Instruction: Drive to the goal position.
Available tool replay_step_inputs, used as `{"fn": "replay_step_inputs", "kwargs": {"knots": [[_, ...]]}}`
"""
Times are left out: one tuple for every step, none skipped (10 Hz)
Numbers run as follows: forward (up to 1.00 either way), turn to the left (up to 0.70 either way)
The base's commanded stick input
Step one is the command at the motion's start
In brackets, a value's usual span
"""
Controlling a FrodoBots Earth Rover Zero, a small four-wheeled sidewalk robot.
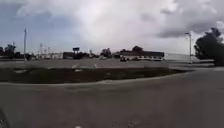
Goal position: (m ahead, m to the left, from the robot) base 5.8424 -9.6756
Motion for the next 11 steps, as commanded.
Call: {"fn": "replay_step_inputs", "kwargs": {"knots": [[0.04, -0.70], [0.04, -0.70], [0.04, -0.70], [0.04, -0.70], [0.04, -0.70], [0.04, -0.70], [0.04, -0.70], [0.04, -0.70], [0.04, -0.70], [0.04, -0.70], [0.04, -0.70]]}}
